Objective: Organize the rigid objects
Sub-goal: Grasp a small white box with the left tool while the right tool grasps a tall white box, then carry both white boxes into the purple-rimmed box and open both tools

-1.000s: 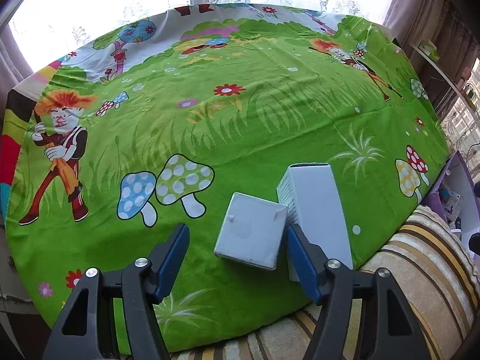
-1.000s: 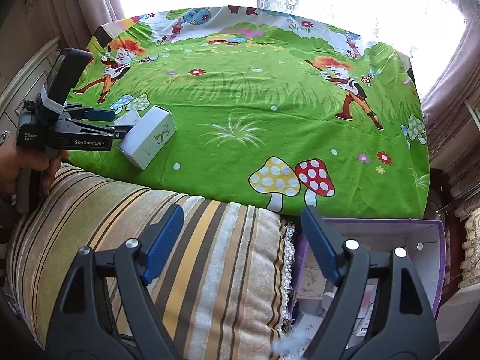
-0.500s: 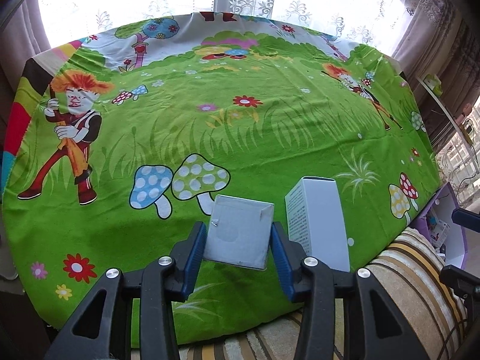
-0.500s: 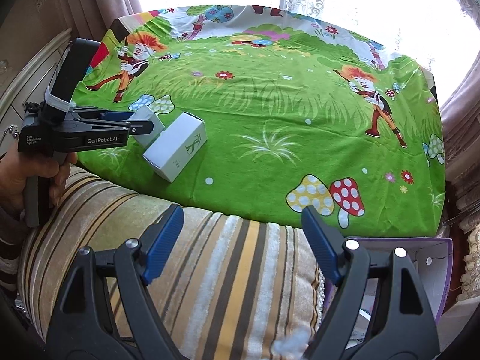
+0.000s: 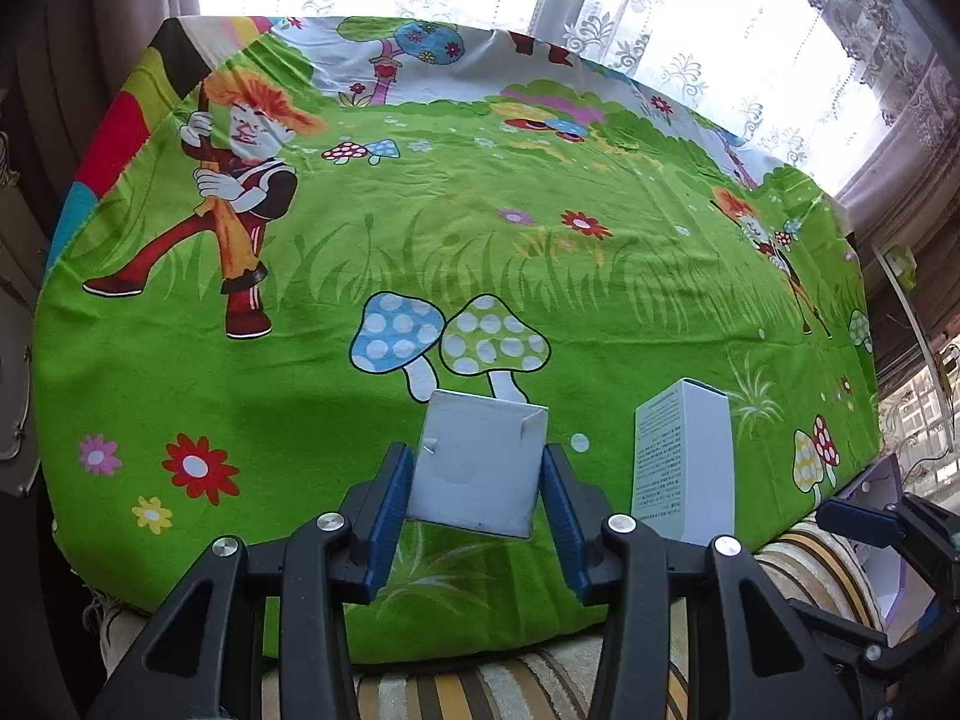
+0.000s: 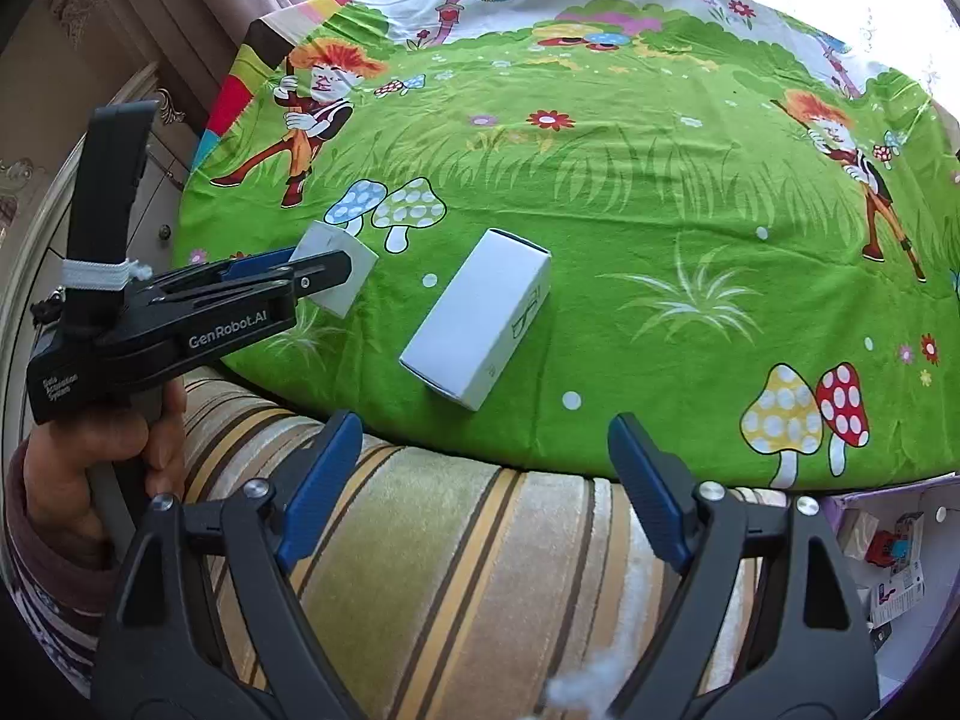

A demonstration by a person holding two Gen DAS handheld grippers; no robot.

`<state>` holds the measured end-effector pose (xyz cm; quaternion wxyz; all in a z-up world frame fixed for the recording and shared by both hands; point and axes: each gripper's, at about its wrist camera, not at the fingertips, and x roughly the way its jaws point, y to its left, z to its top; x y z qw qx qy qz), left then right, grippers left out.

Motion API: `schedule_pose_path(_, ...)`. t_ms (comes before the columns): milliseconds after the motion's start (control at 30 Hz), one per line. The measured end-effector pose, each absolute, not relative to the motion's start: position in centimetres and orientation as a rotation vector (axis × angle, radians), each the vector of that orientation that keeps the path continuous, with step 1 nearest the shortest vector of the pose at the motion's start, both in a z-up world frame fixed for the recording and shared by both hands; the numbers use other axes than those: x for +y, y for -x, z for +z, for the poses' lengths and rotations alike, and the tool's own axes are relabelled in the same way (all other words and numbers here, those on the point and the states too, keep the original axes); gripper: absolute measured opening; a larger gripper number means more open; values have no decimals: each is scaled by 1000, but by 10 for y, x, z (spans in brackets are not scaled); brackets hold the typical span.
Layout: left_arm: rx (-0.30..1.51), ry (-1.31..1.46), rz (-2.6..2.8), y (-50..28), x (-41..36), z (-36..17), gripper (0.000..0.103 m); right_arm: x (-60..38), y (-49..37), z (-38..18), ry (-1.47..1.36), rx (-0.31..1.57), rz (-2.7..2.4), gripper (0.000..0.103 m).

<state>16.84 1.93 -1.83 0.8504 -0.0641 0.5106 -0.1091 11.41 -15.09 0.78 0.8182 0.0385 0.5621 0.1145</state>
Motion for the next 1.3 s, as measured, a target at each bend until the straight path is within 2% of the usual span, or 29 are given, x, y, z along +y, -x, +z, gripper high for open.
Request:
schedule_pose_path(333,1078,268,-209,-166,41,-27,45,-135,-150,-16,-139,1226,172,86)
schedule_pose_path(533,1091,242,-199,-166,37,-31,45,-133,-165,-28,-94,1232,115,86)
schedule_pose_path(733,1102,169,-196,-166,25,-32,45,-140,-169,-39,-53,1241,75,76)
schedule_pose_path(867,1120,141,-187,-167,20,-36,45,-146,-170,-46,-31,1251,39,62)
schedule_pose_path(1100,1119,88,-181,-166,11,-37,44,-147,-169,-48,-7,1231,34,55)
schedule_pose_path(1167,1107,76,-180,-165,9,-34,43,-148,-168,-47,-16,1224,40,42)
schedule_pose_path(1200,1097,70,-176,-164,8,-32,43,-149,-167,-46,-22,1222,46,40)
schedule_pose_path(1300,1072,47,-173,-160,5,-26,43,-151,-164,-43,-38,1210,55,40)
